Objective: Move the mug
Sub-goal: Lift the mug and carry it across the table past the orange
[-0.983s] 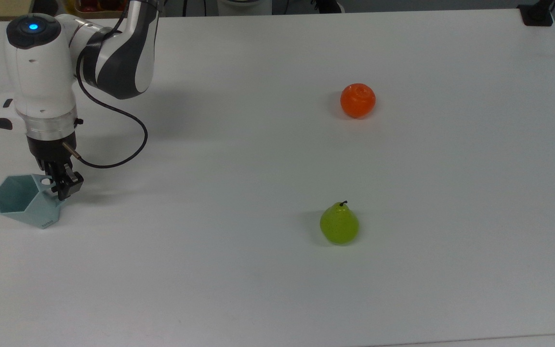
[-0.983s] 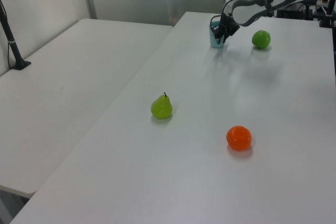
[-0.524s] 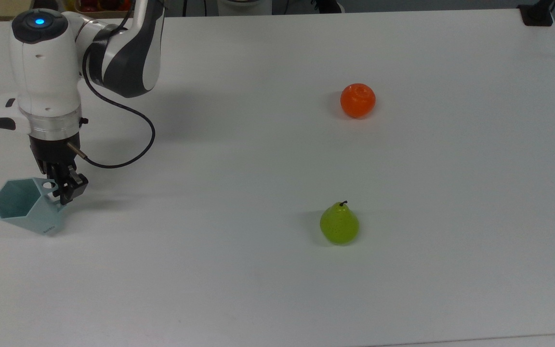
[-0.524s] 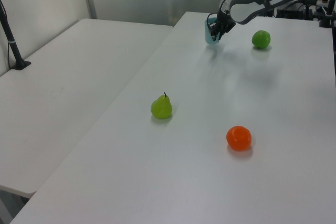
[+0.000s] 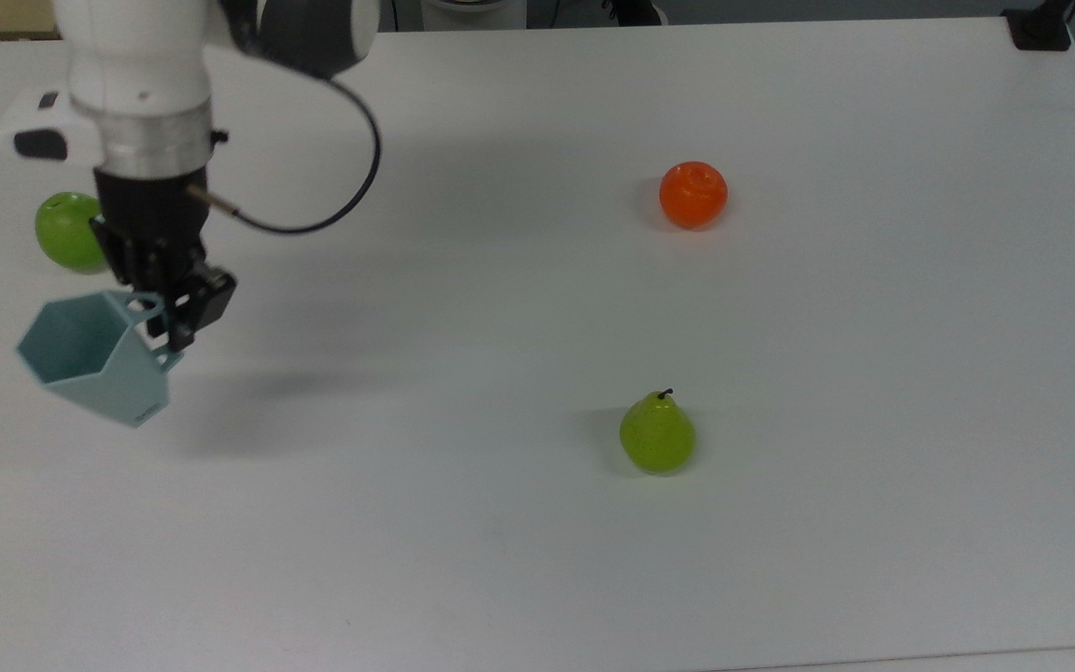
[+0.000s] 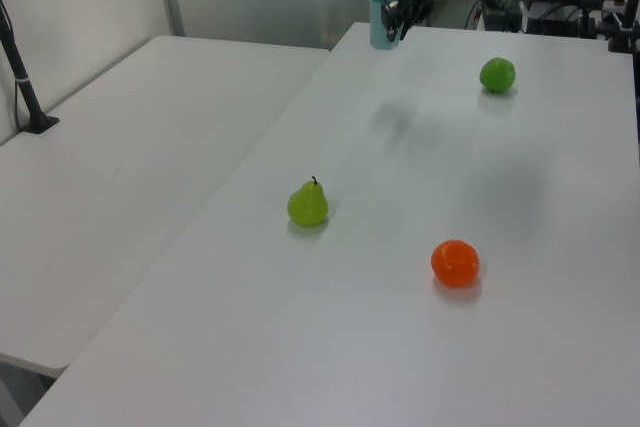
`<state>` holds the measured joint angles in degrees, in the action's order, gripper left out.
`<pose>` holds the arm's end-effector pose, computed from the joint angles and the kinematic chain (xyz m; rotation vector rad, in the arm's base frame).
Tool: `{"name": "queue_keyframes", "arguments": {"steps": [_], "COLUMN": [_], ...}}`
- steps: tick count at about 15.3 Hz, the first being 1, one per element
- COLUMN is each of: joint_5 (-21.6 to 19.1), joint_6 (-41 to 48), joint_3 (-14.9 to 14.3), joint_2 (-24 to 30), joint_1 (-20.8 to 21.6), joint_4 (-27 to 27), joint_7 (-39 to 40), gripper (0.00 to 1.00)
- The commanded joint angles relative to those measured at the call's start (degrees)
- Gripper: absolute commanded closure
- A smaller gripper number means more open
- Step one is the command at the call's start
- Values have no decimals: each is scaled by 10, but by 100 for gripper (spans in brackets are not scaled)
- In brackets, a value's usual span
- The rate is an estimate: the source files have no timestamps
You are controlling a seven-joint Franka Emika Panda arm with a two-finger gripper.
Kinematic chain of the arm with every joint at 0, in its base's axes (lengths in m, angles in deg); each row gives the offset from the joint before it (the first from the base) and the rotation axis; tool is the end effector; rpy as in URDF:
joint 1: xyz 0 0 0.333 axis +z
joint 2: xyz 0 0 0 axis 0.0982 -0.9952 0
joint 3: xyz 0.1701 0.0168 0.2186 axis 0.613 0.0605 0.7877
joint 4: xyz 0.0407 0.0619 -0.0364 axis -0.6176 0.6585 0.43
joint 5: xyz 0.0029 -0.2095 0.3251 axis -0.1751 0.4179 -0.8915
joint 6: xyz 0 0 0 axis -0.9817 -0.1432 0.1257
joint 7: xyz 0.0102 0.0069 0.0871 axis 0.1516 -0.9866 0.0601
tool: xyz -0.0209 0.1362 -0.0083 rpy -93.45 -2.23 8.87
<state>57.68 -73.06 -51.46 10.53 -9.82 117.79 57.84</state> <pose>0.7155 -0.1294 0.4281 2.9033 -0.8148 0.7284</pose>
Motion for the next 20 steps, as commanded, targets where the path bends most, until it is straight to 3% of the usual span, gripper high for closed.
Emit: {"name": "queue_keyframes", "arguments": {"steps": [1,4,10,14,20], "joint_5": [3,2,-4,-4,-2], "joint_6": [78,130,180,205,182], "joint_3": [1,2,43,47,46], "joint_2": [130,220,380,430,420], "joint_1": [44,74,93,92,60], "joint_4": [98,175,378,456,532], "joint_7": [61,97,214,275,398], "gripper": [100,100,100,100,100]}}
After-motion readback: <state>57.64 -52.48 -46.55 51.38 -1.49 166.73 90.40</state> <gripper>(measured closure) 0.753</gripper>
